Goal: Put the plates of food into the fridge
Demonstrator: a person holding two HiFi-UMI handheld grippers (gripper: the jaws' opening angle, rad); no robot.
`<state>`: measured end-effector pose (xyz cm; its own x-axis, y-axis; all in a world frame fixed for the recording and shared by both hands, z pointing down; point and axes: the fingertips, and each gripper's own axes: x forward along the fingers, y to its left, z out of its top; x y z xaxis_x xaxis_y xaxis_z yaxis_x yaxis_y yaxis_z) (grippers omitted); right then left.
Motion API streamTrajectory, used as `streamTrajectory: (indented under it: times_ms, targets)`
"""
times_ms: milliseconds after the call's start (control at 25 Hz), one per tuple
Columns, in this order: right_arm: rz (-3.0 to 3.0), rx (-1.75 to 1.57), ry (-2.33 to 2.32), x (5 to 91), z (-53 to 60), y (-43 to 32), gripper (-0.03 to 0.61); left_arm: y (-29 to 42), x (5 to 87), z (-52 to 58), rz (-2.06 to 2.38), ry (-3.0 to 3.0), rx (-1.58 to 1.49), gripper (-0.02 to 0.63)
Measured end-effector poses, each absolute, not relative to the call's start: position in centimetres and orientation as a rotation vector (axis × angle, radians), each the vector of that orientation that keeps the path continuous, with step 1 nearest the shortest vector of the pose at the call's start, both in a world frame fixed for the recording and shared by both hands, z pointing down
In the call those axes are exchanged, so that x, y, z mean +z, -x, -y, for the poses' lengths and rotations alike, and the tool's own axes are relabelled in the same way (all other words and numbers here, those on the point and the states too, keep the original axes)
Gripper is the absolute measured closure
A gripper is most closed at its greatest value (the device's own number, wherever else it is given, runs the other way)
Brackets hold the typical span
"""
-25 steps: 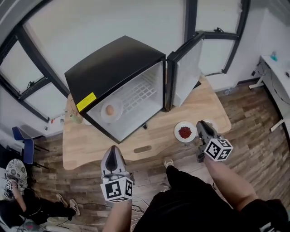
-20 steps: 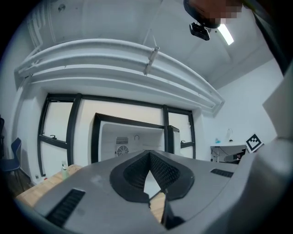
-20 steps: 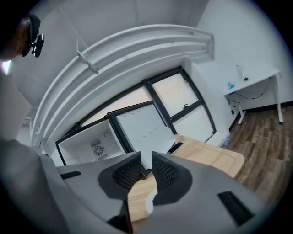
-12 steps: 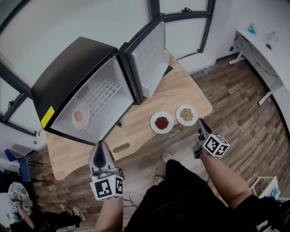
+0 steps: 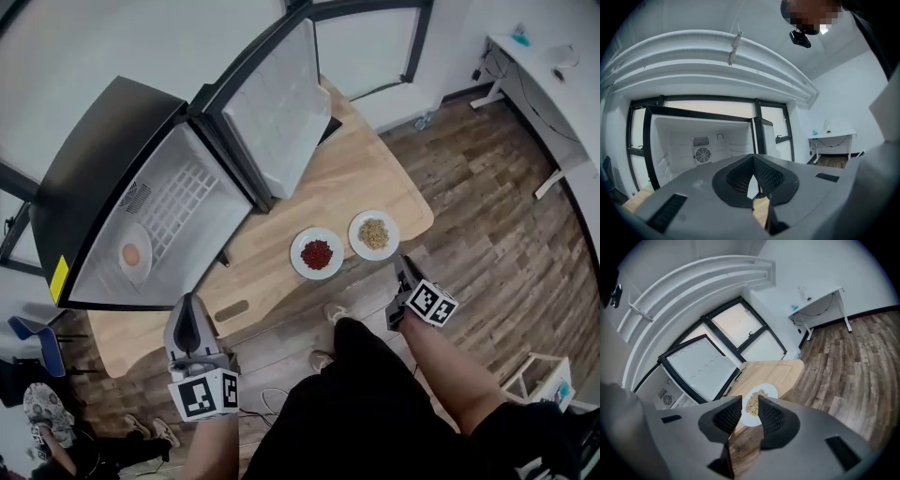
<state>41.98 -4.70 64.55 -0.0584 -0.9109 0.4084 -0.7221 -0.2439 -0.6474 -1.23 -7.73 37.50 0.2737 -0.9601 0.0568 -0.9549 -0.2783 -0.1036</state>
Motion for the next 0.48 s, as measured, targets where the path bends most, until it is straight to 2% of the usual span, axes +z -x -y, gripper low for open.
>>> streamTrajectory:
  times_ms: [160,360,480]
  targets:
    - [-1.638,-1.285,1.952,67.7,5.7,-42.8,0.463,0.5,38.6,8.6,-1.858,2.47,-0.232,0.609]
    - [-1.529,-1.353,1.92,70.6,6.9,-43.5,0.411,0.3,39.2,8.8,-1.853,2.46,-0.304,0.609]
    - [-1.485,-1.399,1.886,72.0,7.3,-43.6,0.407,0.6,39.5,8.9,-1.87,2.443,-0.34,0.609]
